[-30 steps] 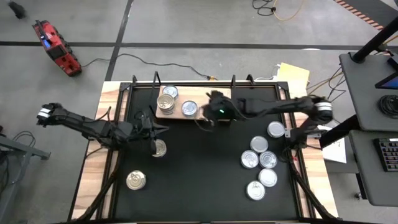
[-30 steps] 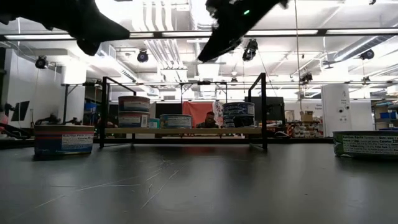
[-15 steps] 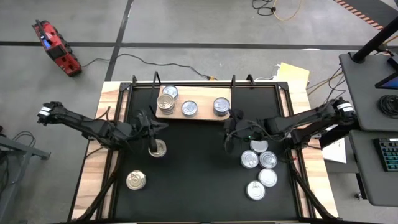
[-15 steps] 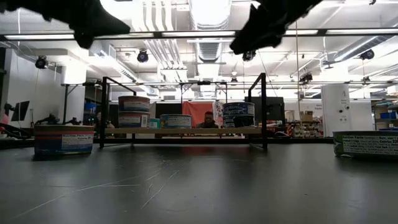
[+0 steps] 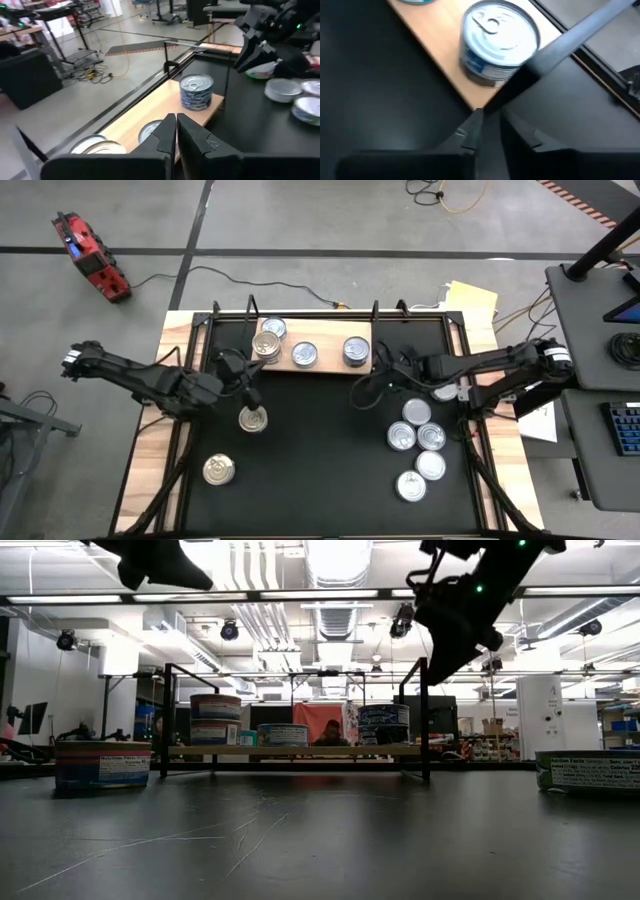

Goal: Stack canned seafood by type on shelf
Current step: Adjust the shelf, then put the green tuna can on the shelf

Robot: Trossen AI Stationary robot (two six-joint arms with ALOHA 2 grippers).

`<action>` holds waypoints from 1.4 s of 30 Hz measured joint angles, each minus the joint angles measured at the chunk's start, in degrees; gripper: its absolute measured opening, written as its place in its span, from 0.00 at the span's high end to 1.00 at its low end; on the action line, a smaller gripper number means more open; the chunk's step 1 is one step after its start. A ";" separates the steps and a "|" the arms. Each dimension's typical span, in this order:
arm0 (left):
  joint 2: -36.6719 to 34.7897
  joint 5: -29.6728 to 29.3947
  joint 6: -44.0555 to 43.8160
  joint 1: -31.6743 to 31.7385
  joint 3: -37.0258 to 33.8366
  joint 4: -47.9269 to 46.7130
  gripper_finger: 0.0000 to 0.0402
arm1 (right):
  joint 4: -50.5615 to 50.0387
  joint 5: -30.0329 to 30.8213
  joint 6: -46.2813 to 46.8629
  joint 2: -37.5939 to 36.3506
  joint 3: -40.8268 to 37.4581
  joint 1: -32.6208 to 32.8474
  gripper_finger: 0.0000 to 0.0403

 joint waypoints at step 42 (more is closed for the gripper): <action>10.45 37.56 -9.96 -4.69 -2.21 -2.95 1.00 | -2.35 -24.38 13.04 -1.37 1.73 15.71 0.97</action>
